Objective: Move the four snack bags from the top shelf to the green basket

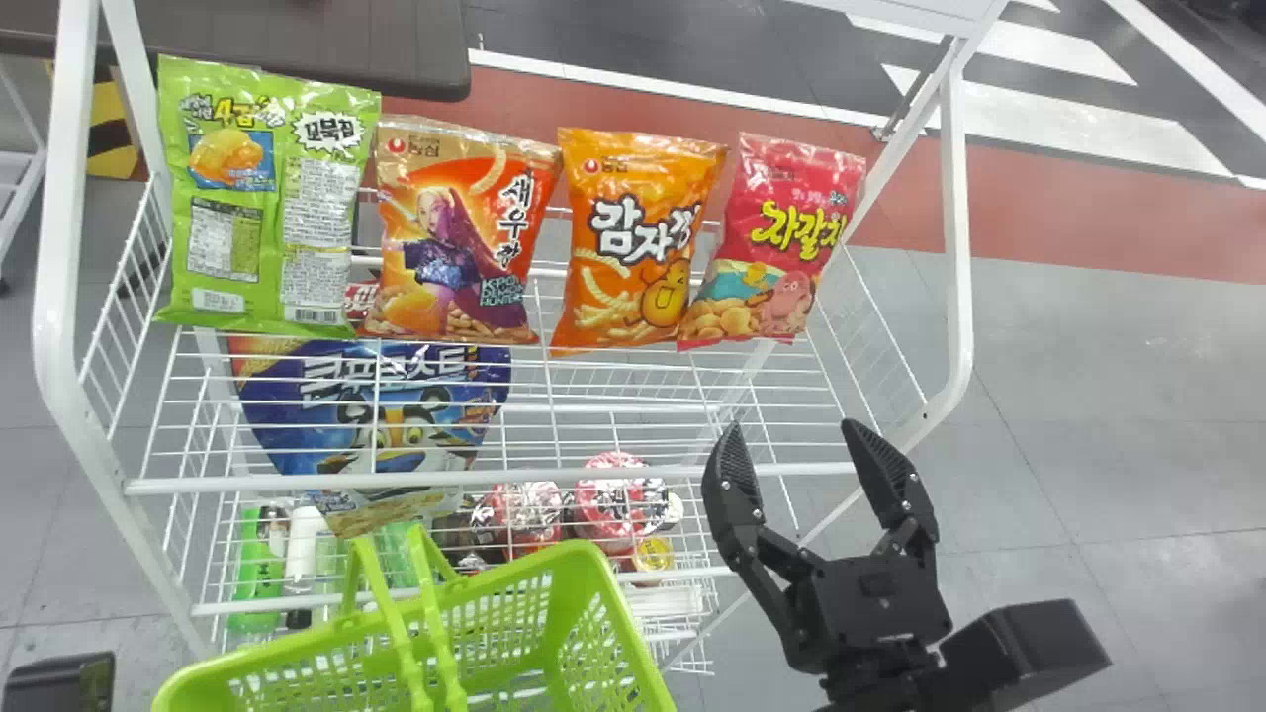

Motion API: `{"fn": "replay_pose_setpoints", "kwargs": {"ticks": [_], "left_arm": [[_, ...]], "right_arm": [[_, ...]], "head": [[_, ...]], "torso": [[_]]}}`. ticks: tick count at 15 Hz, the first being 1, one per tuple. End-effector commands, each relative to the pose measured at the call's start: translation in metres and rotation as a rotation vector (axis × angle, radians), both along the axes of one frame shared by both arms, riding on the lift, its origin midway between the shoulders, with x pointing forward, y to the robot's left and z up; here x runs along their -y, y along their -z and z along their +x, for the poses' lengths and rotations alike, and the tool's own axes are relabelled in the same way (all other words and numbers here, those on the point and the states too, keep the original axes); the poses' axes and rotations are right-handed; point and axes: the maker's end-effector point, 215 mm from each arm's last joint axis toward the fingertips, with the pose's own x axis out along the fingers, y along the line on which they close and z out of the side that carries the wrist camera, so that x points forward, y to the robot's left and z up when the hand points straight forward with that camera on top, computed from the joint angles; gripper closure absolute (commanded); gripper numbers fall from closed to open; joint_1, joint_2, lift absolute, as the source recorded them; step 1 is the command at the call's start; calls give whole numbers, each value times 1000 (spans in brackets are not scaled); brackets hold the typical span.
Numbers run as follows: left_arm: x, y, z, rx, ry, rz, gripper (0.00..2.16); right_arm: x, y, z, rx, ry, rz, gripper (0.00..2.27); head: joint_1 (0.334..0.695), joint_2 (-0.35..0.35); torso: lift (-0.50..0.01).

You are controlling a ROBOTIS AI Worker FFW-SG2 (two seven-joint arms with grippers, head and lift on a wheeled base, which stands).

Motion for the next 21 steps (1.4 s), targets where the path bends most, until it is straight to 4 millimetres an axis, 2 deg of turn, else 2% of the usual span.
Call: {"fn": "replay_pose_setpoints", "kwargs": {"ticks": [1,4,5,6,8,10,11,14,15,16,17,19,21], "left_arm": [[0,0,3,11,1,4,2081],[0,0,4,15,3,6,2081],[0,0,4,15,5,6,2081],[0,0,3,16,9,8,2081],[0,3,3,13,16,9,2081],[0,7,4,6,25,1,2081],[0,8,4,2,28,-5,2081],[-3,8,6,18,24,-15,2081],[-4,9,8,21,22,-18,2081],[-7,9,9,22,17,-29,2078],[-8,9,10,27,14,-33,2081],[-13,10,12,25,12,-46,2081],[-14,9,13,32,13,-49,2081]], "right_arm": [[-4,-1,2,5,-7,-2,124],[-13,-8,13,32,-19,-1,124],[-24,-14,27,52,-38,8,124],[-40,-11,43,44,-62,23,124],[-87,5,85,-38,-134,59,124],[-152,7,120,-108,-229,59,124],[-176,8,141,-148,-242,64,127],[-227,45,181,-308,-330,-59,127],[-236,51,194,-328,-345,-87,130],[-236,60,210,-350,-350,-114,147],[-235,66,223,-362,-353,-132,147],[-244,74,251,-387,-375,-149,151],[-262,76,262,-388,-405,-150,184]], "head": [[695,-350],[695,-350],[695,-350],[695,-350],[695,-350],[695,-350],[695,-306],[695,-160],[695,-128],[695,-73],[695,-53],[695,-36],[695,-25]], "torso": [[0],[0],[0],[0],[0],[0],[0],[0],[0],[0],[0],[0],[0]]}}
